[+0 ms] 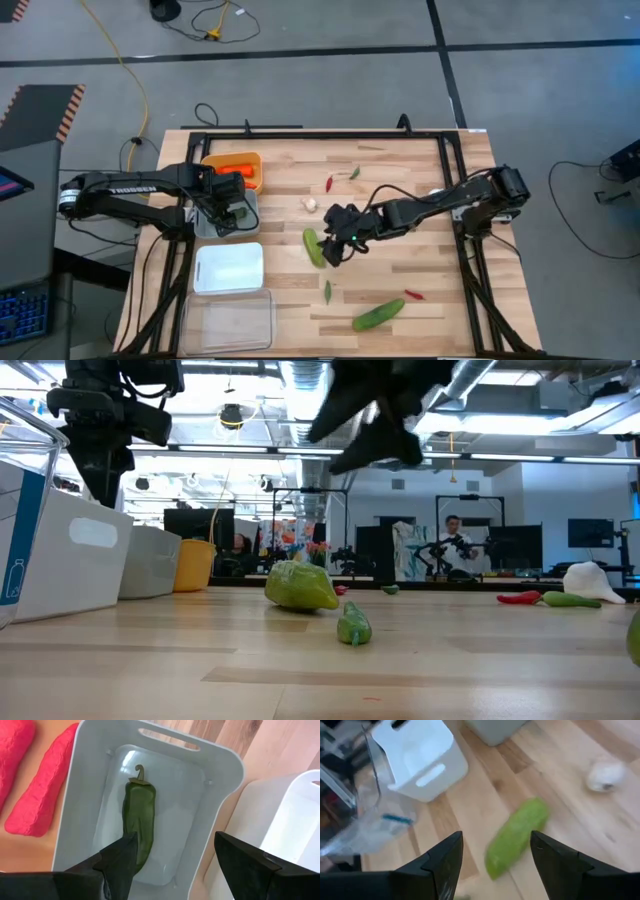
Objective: Sort produce into baskets
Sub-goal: Put the top cucumber into the white bin
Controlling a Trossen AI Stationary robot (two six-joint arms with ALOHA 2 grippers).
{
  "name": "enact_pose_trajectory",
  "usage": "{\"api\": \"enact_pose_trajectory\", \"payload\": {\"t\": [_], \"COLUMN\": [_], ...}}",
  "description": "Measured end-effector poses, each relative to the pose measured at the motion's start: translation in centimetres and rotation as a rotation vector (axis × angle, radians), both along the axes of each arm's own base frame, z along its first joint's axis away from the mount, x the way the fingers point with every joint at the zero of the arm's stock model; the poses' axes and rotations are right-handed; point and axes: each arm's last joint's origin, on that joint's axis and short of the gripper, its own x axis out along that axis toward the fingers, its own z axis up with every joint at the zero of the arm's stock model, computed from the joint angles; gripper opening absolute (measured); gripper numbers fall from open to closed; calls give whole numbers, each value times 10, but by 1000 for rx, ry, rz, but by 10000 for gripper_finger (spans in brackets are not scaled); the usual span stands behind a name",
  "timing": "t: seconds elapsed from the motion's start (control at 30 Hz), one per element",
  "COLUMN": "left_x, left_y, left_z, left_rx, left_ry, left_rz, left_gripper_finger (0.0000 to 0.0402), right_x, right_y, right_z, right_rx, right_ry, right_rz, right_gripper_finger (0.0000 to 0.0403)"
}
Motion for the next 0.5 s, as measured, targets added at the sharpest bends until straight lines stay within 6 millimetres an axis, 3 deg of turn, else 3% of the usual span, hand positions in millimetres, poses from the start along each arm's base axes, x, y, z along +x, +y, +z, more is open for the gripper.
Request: {"api": "enact_pose_trajectory", "payload": {"t": [0.2, 0.5], "left_x": [1, 3], "left_y": [0, 0], "left_z": [0, 1], "left_rx": [3, 7], "left_ry": [-13, -30], "left_rz": [0, -5], "left_gripper_finger": [249, 249], "right_x": [14, 48], "right_y": [1, -10], "right_z": [-39, -69], "right_rx": [4, -39], "right_ry": [98, 165], "right_rz": [-27, -39], "right_gripper_finger": [260, 260]}}
